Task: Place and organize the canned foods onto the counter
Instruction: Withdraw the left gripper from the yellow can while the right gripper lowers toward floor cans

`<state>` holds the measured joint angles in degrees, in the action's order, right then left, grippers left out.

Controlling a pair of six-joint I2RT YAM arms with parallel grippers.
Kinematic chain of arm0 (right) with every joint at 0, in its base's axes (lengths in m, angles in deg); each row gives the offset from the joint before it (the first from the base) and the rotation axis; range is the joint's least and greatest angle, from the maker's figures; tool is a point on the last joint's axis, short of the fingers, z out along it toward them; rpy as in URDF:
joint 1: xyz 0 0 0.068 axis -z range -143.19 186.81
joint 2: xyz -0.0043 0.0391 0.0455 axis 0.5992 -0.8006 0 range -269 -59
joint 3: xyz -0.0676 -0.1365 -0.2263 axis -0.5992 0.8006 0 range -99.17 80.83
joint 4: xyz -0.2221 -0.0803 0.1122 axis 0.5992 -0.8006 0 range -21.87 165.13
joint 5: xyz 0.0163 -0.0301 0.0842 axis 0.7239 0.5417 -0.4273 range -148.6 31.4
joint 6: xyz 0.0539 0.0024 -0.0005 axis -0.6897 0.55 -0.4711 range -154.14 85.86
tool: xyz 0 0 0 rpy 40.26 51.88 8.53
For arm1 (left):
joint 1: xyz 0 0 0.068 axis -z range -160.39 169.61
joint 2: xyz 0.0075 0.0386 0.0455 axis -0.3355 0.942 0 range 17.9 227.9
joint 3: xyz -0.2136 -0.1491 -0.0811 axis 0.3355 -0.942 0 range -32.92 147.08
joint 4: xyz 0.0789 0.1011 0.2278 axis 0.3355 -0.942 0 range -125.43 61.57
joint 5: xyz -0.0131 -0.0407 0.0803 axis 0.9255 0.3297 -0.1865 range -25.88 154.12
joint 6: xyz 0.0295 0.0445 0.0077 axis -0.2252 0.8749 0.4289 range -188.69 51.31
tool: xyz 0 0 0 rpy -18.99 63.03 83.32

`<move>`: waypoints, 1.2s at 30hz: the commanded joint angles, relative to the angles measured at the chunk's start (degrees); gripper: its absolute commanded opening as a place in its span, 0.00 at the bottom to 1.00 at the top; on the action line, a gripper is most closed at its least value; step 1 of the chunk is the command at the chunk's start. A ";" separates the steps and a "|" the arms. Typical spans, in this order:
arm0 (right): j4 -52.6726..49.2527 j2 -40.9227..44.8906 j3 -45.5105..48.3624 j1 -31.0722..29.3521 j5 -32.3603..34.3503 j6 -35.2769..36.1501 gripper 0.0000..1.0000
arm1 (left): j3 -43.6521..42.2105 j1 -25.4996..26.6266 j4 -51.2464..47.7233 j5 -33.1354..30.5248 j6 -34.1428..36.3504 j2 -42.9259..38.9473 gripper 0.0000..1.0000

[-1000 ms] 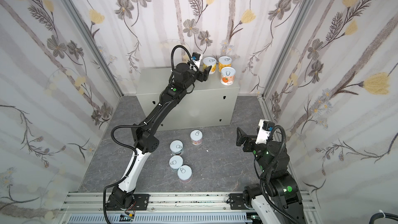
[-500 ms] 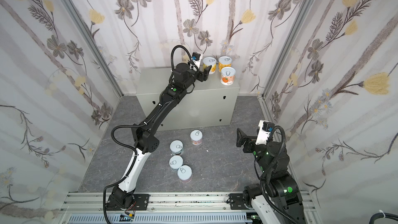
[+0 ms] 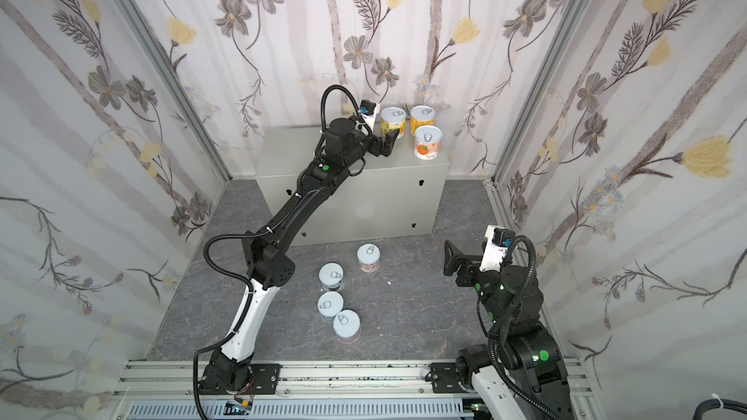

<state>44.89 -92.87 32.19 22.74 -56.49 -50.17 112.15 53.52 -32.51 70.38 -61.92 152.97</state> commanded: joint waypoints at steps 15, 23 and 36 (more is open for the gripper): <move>10.69 0.54 12.50 -10.41 -9.85 -3.31 0.96 | -60.87 -0.69 -6.82 -10.93 -2.29 -62.35 1.00; 21.30 -12.69 16.12 -31.78 6.00 -10.54 0.97 | -76.10 -1.68 -25.85 -13.88 -4.74 -87.82 1.00; 25.73 -40.64 9.29 -40.55 14.43 -18.11 1.00 | -86.49 -2.21 -35.00 -4.89 -6.88 -99.79 1.00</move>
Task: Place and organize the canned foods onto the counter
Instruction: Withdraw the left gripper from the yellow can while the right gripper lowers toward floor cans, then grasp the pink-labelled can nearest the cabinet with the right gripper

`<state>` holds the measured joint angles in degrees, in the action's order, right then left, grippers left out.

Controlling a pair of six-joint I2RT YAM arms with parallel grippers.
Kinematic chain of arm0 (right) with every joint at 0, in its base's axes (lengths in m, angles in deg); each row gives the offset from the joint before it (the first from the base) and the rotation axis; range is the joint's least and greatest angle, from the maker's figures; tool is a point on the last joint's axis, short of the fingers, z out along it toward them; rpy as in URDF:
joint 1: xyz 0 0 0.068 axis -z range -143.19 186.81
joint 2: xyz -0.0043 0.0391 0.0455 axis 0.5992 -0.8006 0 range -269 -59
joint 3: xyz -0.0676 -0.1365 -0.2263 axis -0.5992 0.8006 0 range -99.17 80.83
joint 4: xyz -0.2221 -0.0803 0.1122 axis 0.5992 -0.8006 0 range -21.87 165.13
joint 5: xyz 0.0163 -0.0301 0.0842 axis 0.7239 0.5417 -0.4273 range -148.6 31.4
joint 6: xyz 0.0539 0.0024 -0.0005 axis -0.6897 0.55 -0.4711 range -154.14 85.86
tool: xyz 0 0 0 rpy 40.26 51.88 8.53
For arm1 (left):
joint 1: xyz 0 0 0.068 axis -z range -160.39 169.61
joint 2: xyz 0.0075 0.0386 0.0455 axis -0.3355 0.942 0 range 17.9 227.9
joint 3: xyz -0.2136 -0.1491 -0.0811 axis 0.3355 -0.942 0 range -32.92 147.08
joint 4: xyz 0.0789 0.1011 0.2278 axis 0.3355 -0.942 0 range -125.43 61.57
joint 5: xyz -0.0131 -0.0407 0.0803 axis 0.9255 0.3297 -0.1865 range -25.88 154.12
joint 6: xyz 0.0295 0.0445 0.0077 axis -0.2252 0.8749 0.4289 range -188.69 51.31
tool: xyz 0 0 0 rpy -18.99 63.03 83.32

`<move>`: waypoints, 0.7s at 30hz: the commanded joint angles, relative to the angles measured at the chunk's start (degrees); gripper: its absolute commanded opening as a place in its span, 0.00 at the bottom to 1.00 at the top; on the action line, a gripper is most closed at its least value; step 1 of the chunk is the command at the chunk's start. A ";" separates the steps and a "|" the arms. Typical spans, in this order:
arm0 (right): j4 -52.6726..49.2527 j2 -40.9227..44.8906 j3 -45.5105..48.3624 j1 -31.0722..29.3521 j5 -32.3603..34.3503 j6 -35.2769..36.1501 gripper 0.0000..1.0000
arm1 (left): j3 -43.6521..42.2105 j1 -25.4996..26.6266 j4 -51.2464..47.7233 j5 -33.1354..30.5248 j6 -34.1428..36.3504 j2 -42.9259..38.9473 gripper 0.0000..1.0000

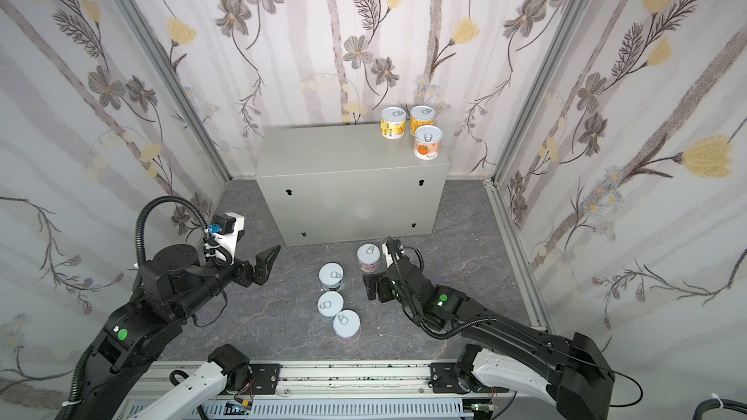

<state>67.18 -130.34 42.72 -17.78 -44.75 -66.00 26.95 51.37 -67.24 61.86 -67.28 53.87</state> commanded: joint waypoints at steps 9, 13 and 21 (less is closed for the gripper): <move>2.62 -23.54 -10.69 0.99 6.27 -0.75 1.00 | -2.05 -0.12 -0.29 8.23 -4.85 -2.81 1.00; 3.01 -30.67 -14.20 2.11 7.57 -0.85 1.00 | -1.56 -0.12 -2.68 7.42 -6.04 -5.01 1.00; 5.92 -39.16 -19.55 4.11 7.46 -0.05 1.00 | 1.20 -0.03 -9.18 4.78 -6.08 -8.59 1.00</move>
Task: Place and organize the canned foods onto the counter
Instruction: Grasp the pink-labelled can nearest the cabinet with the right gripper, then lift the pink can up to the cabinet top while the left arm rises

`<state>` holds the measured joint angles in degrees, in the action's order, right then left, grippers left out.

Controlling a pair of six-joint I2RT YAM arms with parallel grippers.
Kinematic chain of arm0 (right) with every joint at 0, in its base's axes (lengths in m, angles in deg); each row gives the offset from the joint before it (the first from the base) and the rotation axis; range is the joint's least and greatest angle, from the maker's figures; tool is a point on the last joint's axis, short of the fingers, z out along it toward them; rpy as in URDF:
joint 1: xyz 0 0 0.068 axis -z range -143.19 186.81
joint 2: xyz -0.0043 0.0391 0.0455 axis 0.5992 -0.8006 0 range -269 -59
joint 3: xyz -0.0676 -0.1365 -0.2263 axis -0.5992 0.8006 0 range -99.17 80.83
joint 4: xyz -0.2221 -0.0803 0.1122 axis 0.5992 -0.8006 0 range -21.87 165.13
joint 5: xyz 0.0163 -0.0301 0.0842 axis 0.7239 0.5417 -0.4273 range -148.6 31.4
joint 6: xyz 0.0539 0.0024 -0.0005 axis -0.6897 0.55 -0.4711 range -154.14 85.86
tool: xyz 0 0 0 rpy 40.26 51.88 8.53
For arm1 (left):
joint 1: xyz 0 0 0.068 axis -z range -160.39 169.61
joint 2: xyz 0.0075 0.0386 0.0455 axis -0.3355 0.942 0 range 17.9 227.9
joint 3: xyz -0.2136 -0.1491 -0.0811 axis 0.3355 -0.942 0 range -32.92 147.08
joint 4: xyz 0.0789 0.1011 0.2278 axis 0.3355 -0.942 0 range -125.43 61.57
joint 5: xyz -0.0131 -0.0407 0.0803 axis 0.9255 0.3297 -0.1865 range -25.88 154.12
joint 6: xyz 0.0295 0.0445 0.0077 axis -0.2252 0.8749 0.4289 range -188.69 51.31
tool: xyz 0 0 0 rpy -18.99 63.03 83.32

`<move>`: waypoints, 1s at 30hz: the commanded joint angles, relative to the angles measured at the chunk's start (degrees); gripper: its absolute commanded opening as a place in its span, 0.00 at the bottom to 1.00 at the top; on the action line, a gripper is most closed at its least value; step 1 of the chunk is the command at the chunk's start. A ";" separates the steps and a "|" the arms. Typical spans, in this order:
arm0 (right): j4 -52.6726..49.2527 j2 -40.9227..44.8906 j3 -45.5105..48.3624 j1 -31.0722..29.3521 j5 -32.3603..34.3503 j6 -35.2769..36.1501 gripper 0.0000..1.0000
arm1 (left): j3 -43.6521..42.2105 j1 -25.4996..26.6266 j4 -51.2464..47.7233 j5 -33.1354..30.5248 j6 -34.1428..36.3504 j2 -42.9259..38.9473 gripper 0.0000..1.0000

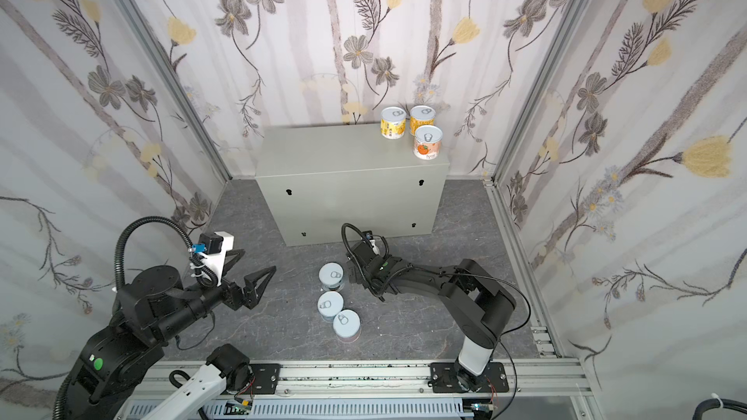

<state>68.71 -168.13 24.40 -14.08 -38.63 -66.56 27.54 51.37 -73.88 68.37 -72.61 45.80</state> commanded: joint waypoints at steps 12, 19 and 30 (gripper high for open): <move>12.70 -2.59 2.20 2.99 0.59 3.15 0.95 | -1.00 -0.04 0.36 -3.19 -3.22 0.70 1.00; 14.34 -1.69 1.47 4.66 -0.15 6.59 0.86 | -0.96 -0.08 5.10 -4.31 -0.19 3.55 1.00; 12.63 2.56 2.11 4.43 -4.62 8.61 0.66 | 4.10 -0.06 17.04 -10.34 -2.55 11.32 1.00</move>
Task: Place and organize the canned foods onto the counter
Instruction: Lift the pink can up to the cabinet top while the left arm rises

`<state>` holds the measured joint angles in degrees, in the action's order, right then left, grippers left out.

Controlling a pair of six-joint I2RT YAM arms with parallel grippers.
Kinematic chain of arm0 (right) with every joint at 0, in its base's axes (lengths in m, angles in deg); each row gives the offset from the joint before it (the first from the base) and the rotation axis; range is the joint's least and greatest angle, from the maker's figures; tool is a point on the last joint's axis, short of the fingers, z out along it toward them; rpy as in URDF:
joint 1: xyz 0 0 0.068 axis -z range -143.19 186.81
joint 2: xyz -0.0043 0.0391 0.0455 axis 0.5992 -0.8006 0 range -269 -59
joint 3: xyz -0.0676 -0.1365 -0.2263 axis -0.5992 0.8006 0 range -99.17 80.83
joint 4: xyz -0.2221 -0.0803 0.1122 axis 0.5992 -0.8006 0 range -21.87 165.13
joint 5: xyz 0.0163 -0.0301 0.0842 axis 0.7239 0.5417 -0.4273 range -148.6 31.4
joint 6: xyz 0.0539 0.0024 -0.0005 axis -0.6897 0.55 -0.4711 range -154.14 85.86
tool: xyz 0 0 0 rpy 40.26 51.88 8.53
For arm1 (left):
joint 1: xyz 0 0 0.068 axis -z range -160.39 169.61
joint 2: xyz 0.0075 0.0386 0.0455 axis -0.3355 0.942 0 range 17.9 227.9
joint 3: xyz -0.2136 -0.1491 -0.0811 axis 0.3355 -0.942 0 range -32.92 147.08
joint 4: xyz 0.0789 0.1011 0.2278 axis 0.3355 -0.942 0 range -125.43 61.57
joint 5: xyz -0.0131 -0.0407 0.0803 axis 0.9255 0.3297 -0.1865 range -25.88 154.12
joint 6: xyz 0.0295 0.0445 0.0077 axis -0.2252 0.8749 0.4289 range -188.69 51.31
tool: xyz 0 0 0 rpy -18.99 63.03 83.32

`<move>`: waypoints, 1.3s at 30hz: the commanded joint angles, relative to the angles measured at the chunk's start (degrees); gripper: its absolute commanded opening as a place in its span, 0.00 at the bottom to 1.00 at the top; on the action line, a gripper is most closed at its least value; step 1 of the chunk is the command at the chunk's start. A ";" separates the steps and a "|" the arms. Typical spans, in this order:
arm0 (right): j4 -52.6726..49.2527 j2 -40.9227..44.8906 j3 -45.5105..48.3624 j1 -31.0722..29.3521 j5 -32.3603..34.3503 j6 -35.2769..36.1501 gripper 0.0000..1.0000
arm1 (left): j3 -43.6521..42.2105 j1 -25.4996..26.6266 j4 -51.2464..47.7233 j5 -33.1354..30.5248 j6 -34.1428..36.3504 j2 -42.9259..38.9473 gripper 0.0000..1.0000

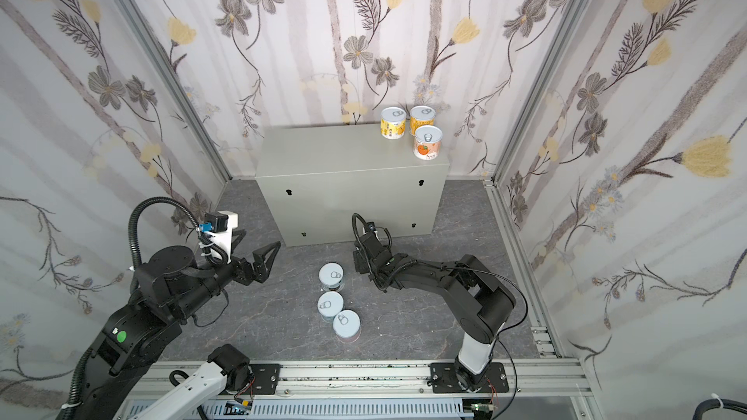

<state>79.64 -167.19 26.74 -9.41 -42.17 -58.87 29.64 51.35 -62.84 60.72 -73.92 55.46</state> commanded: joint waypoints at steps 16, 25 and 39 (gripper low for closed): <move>-28.86 25.68 -13.69 -7.49 4.23 1.41 0.65 | 22.37 -0.05 3.32 -1.97 -7.73 15.57 1.00; -41.23 22.69 -36.62 -6.54 9.36 5.85 0.65 | 29.08 -0.06 1.77 -1.00 -6.32 21.35 1.00; -49.33 7.07 -65.89 1.48 12.54 7.74 0.66 | 34.76 -0.06 -0.13 -1.97 0.03 25.61 1.00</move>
<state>28.87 -158.79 -36.82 -8.73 -31.46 -52.42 63.59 51.31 -63.08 59.41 -75.95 80.79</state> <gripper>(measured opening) 0.752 0.997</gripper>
